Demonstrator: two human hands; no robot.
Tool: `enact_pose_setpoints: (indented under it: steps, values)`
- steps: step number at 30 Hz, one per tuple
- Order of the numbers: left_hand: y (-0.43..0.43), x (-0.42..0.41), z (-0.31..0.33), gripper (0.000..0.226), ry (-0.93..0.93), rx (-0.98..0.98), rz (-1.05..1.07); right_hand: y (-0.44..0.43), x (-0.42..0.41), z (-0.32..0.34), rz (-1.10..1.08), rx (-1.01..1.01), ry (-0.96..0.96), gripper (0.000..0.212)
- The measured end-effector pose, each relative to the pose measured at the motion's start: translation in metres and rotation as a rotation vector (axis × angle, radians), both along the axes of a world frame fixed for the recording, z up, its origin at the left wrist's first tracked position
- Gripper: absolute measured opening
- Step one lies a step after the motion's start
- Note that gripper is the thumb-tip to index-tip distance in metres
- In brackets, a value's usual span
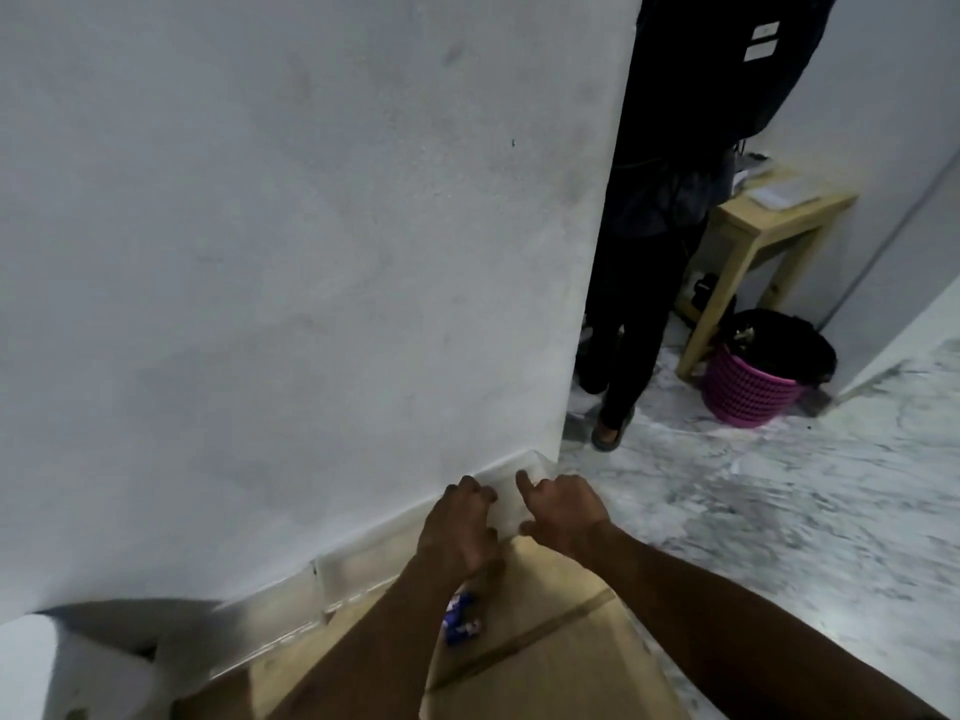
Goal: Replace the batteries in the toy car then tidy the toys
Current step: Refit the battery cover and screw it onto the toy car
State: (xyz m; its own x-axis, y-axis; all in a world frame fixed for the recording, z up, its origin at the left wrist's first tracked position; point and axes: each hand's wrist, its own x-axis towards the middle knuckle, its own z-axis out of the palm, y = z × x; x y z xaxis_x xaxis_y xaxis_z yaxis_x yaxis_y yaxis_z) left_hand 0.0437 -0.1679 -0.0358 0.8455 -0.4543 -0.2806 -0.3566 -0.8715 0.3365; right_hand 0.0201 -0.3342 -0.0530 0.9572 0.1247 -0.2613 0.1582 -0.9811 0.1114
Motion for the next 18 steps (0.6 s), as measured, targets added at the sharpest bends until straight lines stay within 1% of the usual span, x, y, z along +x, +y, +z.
enact_pose_setpoints:
  steps: [2,5,9,12,15,18]
  values:
    - [-0.002,0.004,-0.002,0.053,-0.014,0.015,0.007,0.001,0.004,0.001,0.034,-0.005,0.020,0.079]
    - [-0.001,0.008,-0.003,0.059,0.005,-0.014,0.018,0.006,0.006,0.009,0.054,0.004,0.052,0.080]
    - [0.002,0.009,-0.004,0.060,-0.001,-0.029,0.009,0.017,0.005,0.028,0.113,-0.018,0.063,0.058]
    - [0.002,0.009,-0.006,0.055,-0.025,-0.026,0.005,0.022,0.004,0.032,0.118,-0.057,0.073,0.052]
    - [0.000,0.008,-0.010,0.053,-0.048,-0.020,0.003,0.025,0.001,0.030,0.127,-0.070,0.080,0.057]
    - [-0.001,0.007,-0.014,0.054,-0.069,-0.007,-0.002,0.028,-0.002,0.024,0.093,-0.042,0.100,0.064]
